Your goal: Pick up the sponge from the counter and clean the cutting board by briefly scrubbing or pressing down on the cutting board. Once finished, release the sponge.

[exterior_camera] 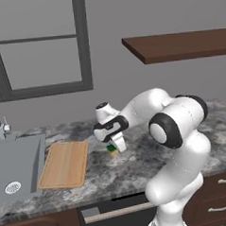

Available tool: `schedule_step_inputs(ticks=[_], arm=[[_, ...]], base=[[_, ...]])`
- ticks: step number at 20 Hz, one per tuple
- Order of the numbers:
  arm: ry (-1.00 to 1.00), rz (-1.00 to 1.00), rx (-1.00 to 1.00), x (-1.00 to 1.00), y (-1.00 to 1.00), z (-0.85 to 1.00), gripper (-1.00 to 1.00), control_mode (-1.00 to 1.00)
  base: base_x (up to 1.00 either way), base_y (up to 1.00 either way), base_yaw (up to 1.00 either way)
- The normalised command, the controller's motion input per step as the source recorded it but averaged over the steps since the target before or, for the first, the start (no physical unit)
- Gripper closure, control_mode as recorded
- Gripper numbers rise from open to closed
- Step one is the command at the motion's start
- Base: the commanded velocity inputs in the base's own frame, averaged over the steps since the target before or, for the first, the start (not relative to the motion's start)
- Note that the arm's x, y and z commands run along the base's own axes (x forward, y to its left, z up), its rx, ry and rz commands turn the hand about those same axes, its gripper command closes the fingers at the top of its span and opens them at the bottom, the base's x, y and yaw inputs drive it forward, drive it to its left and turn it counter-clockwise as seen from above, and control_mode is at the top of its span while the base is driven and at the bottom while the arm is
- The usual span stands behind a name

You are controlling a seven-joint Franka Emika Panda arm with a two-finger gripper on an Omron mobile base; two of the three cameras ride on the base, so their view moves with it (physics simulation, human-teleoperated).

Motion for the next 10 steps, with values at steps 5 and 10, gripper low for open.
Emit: schedule_step_inputs(ticks=[5,10], arm=[[0.00,0.00,0.01,-0.03,-0.04,0.11,-1.00,-1.00],[0.00,0.00,0.06,-0.21,-0.10,0.51,-1.00,-1.00]], base=[[0.00,0.00,0.00],[0.00,0.00,0.00]])
